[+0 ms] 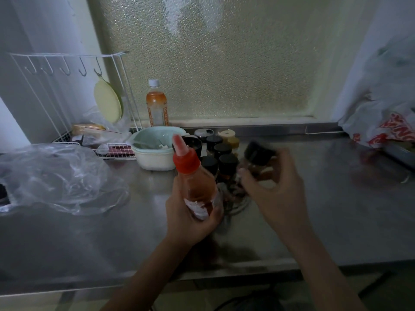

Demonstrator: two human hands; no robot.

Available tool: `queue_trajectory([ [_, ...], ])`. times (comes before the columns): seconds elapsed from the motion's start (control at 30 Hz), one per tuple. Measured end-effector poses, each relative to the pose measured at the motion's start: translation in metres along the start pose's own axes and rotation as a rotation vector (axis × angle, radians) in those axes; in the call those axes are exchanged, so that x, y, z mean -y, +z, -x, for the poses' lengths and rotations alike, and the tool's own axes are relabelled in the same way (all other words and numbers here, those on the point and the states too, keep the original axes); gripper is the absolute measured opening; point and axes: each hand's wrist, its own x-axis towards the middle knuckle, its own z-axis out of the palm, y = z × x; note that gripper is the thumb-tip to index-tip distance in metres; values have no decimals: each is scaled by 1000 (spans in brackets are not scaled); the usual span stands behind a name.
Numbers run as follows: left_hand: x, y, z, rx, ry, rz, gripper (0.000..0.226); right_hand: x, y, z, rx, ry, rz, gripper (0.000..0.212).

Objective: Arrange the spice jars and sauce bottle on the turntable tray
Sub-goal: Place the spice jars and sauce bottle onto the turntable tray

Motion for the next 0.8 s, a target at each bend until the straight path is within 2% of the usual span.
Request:
queue_trajectory([
  [0.07, -3, -2, 0, 55, -50, 110, 37, -3, 12, 8, 81, -12, 42, 40],
  [0.13, -7, -8, 0, 106, -198, 199, 39, -8, 20, 10, 113, -4, 49, 38],
  [0.27, -10, -21, -1, 191, -771, 767, 74, -16, 33, 16, 191, 3, 38, 27],
  [0.3, -9, -27, -2, 219, -838, 860, 74, -17, 37, 19, 199, 14, 22, 27],
  [0.4, -8, -39, -7, 467, -740, 928, 53, -18, 47, 24, 163, 20, 20, 29],
  [0.43, -9, -39, -7, 487, -754, 917, 54, -19, 48, 25, 148, 18, 33, 27],
  [0.53, -7, -34, -4, 387, -930, 902, 90, -23, 43, 21, 160, 59, -1, 9],
  [0.6, -7, -33, -5, 296, -944, 889, 98, -37, 26, 13, 154, 60, 64, 3],
  [0.63, -6, -34, -6, 266, -922, 904, 92, -49, 15, 6, 170, 22, 203, 6],
  [0.7, -6, -35, -8, 240, -850, 938, 70, -69, -5, -6, 316, -43, 492, 14],
  [0.77, -7, -34, -10, 259, -799, 953, 61, -83, -7, -10, 484, -70, 569, 20],
  [0.8, -7, -34, -9, 266, -792, 948, 60, -84, -3, -9, 514, -85, 567, 18],
])
